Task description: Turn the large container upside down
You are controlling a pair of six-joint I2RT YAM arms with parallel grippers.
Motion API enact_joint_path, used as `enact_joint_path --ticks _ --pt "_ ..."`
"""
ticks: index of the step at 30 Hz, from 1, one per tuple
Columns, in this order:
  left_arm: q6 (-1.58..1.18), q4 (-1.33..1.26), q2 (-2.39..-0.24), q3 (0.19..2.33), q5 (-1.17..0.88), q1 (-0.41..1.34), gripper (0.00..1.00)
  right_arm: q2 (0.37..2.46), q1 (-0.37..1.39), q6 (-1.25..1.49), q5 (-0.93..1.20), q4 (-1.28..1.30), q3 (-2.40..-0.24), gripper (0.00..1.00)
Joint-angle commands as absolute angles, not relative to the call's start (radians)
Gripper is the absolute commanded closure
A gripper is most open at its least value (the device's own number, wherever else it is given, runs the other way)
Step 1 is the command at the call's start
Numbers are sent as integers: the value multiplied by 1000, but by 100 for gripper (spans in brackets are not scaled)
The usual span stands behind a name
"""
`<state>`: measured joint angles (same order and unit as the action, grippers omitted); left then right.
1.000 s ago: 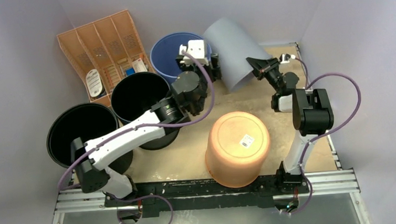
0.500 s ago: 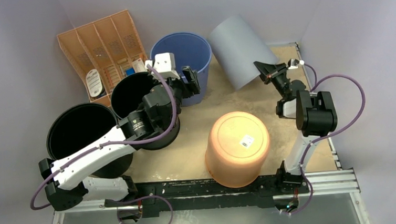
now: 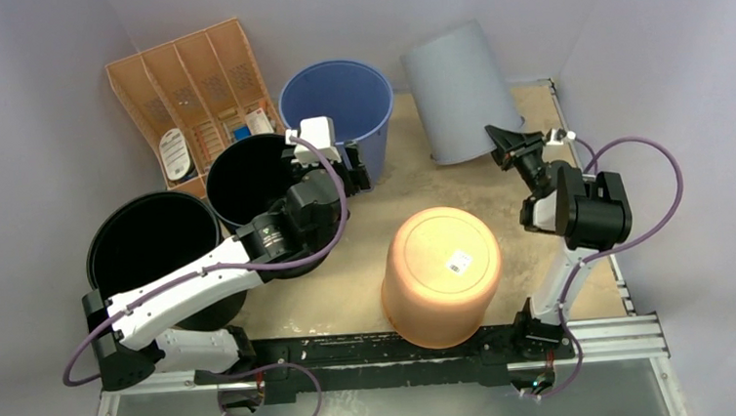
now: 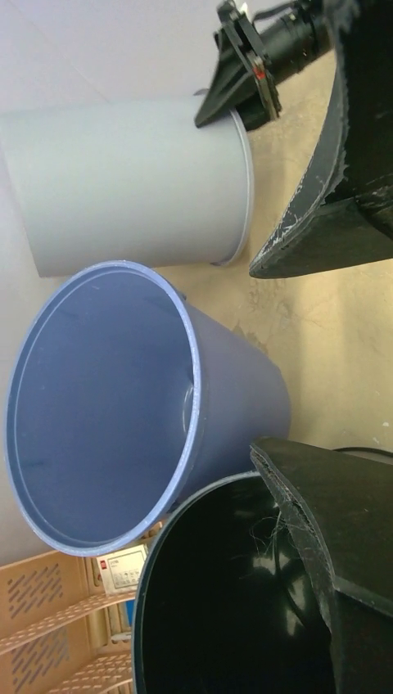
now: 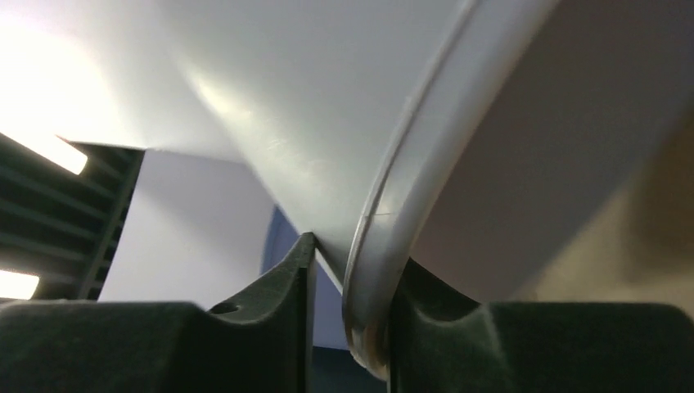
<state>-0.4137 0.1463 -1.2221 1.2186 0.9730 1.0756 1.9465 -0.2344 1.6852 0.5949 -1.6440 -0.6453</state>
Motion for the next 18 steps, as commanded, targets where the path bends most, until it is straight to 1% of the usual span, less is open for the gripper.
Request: enact_joint_path --ticks 1,2,7,10,13,15,18 --pt "-443 114 -1231 1223 1014 1076 29 2068 -243 1584 660 -2045 -554 66" --pt "-442 116 -1234 1225 1015 1076 29 2071 -246 1581 664 -2045 -549 63" --pt "-468 111 -1239 1220 983 1077 28 2106 -267 1592 679 -2043 -594 60" --pt "-484 117 -1238 1220 962 1077 28 2100 -270 1604 688 -2047 -606 49" --pt "-490 125 -1235 1220 960 1077 28 2095 -270 1615 682 -2048 -582 41" --pt "-497 127 -1233 1218 961 1077 28 2099 -270 1620 691 -2051 -575 38" --pt "-507 127 -1229 1221 951 1077 28 2073 -281 1609 700 -2016 -559 36"
